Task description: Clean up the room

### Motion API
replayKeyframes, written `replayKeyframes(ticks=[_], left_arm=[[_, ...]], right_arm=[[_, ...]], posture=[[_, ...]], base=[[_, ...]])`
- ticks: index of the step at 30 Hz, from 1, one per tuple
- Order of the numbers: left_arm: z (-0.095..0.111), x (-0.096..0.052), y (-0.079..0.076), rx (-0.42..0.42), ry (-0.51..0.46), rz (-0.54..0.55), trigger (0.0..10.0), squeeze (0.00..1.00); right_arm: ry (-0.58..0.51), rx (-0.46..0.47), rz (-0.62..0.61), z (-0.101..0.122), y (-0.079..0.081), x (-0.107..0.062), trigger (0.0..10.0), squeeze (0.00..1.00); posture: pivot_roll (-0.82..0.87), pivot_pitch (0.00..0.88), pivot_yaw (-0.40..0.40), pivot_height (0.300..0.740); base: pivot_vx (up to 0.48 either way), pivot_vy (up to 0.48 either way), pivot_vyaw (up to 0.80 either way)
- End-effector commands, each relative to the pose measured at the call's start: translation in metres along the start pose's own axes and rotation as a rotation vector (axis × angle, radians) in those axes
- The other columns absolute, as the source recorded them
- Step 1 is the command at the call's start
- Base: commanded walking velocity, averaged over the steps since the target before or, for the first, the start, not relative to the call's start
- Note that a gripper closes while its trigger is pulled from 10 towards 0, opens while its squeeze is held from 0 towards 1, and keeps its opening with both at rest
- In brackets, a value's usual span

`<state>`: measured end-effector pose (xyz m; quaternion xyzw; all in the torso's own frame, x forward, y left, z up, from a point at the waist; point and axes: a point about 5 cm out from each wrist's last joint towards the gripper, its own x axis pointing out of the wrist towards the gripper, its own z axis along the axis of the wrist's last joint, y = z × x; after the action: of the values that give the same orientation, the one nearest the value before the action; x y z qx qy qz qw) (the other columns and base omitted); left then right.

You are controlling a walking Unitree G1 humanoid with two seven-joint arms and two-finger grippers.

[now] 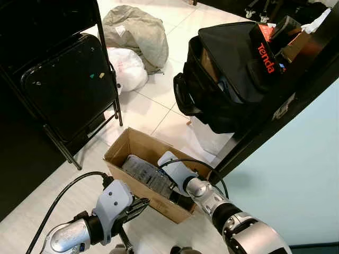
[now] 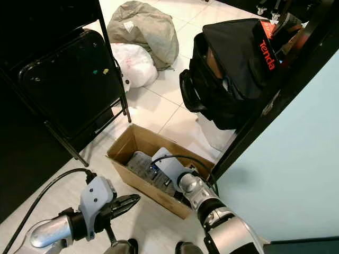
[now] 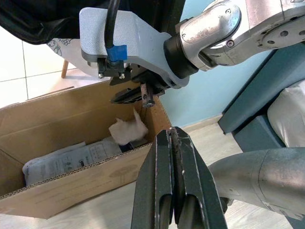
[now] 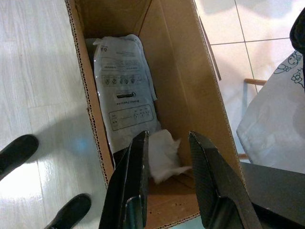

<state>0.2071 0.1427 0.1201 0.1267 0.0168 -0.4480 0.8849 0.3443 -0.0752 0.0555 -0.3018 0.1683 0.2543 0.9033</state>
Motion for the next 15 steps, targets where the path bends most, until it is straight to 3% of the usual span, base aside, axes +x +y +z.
replayKeyframes(ticks=[1,2,4,6,8,9,10,12,15], left_arm=[[-0.004,-0.002,-0.004,-0.018,0.017,0.003,10.0,0.0],[-0.004,-0.002,-0.004,-0.018,0.017,0.003,10.0,0.0],[-0.008,-0.002,0.009,-0.098,0.006,0.169,10.0,0.0],[-0.008,-0.002,0.009,-0.098,0.006,0.169,10.0,0.0],[-0.019,-0.002,0.018,-0.216,0.009,0.378,10.0,0.0],[-0.019,-0.002,0.018,-0.216,0.009,0.378,10.0,0.0],[-0.028,-0.002,0.019,-0.271,0.044,0.463,10.0,0.0],[-0.045,0.001,0.02,-0.301,0.126,0.588,10.0,0.0],[-0.05,0.005,0.02,-0.308,0.143,0.624,10.0,0.0]], right_arm=[[0.027,-0.012,0.02,-0.01,0.005,-0.002,10.0,0.0],[0.027,-0.012,0.02,-0.01,0.005,-0.002,10.0,0.0],[0.033,0.072,-0.005,-0.012,0.002,-0.002,10.0,0.0],[0.033,0.072,-0.005,-0.012,0.002,-0.002,10.0,0.0],[0.055,0.172,-0.007,-0.017,0.001,-0.003,10.0,0.0],[0.055,0.172,-0.007,-0.017,0.001,-0.003,10.0,0.0],[0.065,0.238,-0.007,-0.019,0.002,-0.004,10.0,0.0],[0.048,0.374,-0.029,-0.021,-0.002,-0.006,10.0,0.0],[0.04,0.448,-0.055,-0.023,-0.005,-0.007,10.0,0.0]], posture=[[0.1,0.3,-0.095,0.74],[0.1,0.3,-0.095,0.74],[0.08,0.242,-0.083,0.74],[0.08,0.242,-0.083,0.74],[0.06,0.197,-0.069,0.74],[0.06,0.197,-0.069,0.74],[0.05,0.16,-0.054,0.74],[0.04,0.094,-0.035,0.74],[0.03,0.071,-0.025,0.74]], base=[[0.0,0.0,0.0],[0.0,0.0,0.0],[0.0,0.0,0.0],[0.0,0.0,0.0],[0.0,0.0,0.0],[0.0,0.0,0.0],[0.0,0.0,0.0],[0.0,0.0,0.0],[0.0,0.0,0.0]])
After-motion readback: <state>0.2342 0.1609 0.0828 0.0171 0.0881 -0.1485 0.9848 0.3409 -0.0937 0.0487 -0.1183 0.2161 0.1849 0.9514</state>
